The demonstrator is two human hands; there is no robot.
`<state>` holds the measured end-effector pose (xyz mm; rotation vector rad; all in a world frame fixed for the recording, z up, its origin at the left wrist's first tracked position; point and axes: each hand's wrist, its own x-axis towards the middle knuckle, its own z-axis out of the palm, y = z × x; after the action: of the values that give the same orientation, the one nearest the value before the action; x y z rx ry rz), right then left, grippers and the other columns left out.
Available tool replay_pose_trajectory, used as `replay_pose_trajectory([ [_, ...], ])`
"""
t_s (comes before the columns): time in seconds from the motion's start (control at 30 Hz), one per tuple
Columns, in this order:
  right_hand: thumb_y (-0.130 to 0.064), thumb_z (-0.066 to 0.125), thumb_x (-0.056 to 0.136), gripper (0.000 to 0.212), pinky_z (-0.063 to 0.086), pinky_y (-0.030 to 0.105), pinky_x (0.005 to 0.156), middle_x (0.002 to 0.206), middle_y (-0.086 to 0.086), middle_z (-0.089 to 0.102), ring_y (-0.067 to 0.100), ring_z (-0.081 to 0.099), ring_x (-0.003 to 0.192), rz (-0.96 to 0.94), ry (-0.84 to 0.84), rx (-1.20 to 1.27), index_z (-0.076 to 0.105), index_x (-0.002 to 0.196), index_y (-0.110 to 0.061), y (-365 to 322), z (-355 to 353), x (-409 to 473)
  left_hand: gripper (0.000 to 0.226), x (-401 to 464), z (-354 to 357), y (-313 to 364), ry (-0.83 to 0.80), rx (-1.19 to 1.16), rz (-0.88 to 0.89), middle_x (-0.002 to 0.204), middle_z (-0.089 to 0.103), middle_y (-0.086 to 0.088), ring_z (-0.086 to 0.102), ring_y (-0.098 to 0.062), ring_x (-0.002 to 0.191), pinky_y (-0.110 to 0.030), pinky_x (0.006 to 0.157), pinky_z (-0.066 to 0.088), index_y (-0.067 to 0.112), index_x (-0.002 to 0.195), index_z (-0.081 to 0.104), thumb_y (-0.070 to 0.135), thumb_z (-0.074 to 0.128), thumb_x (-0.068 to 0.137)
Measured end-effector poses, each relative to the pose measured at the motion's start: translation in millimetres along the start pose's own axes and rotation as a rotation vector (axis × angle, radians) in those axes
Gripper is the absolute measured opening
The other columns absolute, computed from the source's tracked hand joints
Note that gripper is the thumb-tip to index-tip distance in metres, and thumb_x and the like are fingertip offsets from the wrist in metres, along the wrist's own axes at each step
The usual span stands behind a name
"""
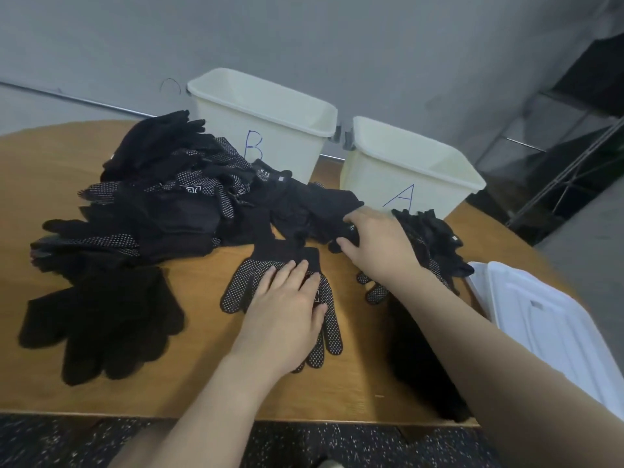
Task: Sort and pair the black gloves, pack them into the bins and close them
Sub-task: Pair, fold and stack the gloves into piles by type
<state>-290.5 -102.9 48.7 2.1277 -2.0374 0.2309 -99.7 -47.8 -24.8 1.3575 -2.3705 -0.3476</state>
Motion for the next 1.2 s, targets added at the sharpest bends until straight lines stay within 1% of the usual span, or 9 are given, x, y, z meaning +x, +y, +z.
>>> replay_pose_trajectory([
  [0.2,-0.036,0.061,0.099,0.031,0.04,0.042,0.099,0.117,0.005,0.065,0.027,0.06,0.112,0.055,0.015,-0.168,0.068,0.122,-0.015,-8,24,26,0.058,-8,-3,-6,0.004,-0.01,0.028,0.172,0.02,0.003,0.011,-0.015,0.159,-0.037,0.13,-0.001,0.027,0.161,0.029,0.05,0.033,0.108],
  [0.43,-0.026,0.059,0.102,0.022,0.045,0.043,0.096,0.111,0.007,0.073,0.035,0.064,0.103,0.146,0.12,0.085,0.077,0.11,-0.016,-3,2,32,0.059,-17,-7,-13,0.004,-0.017,0.071,0.172,0.018,0.003,0.009,-0.014,0.159,-0.037,0.13,-0.002,0.028,0.162,0.027,0.049,0.033,0.108],
  [0.53,-0.024,0.057,0.102,0.022,0.049,0.041,0.083,0.1,0.009,0.072,0.036,0.064,0.094,0.159,0.204,0.168,0.076,0.1,-0.012,-3,-23,34,0.059,-22,-8,-13,0.004,-0.002,0.067,0.172,0.017,0.002,0.009,-0.015,0.159,-0.037,0.13,-0.003,0.027,0.163,0.026,0.05,0.031,0.108],
  [0.73,-0.017,0.051,0.101,0.016,0.041,0.032,0.071,0.088,0.005,0.067,0.027,0.059,0.085,0.129,0.307,0.415,0.066,0.093,-0.015,-10,-86,27,0.06,-35,-24,-14,0.082,-0.081,0.11,0.171,0.017,0.012,0.001,-0.003,0.157,-0.035,0.124,-0.022,0.034,0.163,0.022,0.054,0.031,0.107],
  [0.8,-0.017,0.052,0.101,0.018,0.033,0.028,0.064,0.077,0.002,0.061,0.023,0.055,0.077,0.102,0.296,0.464,0.061,0.086,-0.016,-14,-105,18,0.061,-38,-34,-16,0.162,-0.244,0.071,0.169,0.018,0.017,-0.001,0.001,0.155,-0.028,0.124,-0.016,0.039,0.161,0.022,0.057,0.032,0.104],
  [0.9,-0.02,0.055,0.101,0.023,0.037,0.019,0.058,0.068,0.004,0.058,0.007,0.05,0.062,0.05,0.196,0.521,0.063,0.082,-0.012,-23,-127,0,0.065,-43,-45,-19,0.298,-0.514,0.005,0.164,0.022,0.027,0.013,0.002,0.154,-0.029,0.124,0.015,0.049,0.158,0.018,0.058,0.048,0.101],
  [0.97,-0.02,0.057,0.102,0.023,0.042,0.026,0.065,0.073,0.015,0.062,0.008,0.05,0.063,0.003,0.111,0.563,0.065,0.083,-0.01,-30,-136,-14,0.074,-48,-50,-20,0.368,-0.67,-0.027,0.159,0.026,0.03,0.024,0.008,0.149,-0.027,0.119,0.025,0.058,0.154,0.013,0.057,0.06,0.096],
  [1.13,-0.019,0.058,0.104,0.021,0.042,0.019,0.065,0.073,-0.005,0.061,0.001,0.051,0.064,-0.171,-0.196,0.58,0.064,0.084,-0.017,-49,-142,-51,0.099,-65,-57,-24,0.327,-0.885,-0.008,0.161,0.035,0.024,0.036,0.004,0.146,-0.027,0.117,0.032,0.054,0.159,0.003,0.063,0.07,0.087],
  [1.2,-0.024,0.056,0.105,0.021,0.046,0.028,0.073,0.079,-0.001,0.064,0.008,0.056,0.071,-0.237,-0.321,0.513,0.064,0.087,-0.017,-56,-138,-62,0.094,-73,-62,-24,0.3,-0.943,-0.009,0.147,0.052,0.027,0.052,0.005,0.134,-0.02,0.11,0.043,0.054,0.158,0.016,0.061,0.073,0.084],
])
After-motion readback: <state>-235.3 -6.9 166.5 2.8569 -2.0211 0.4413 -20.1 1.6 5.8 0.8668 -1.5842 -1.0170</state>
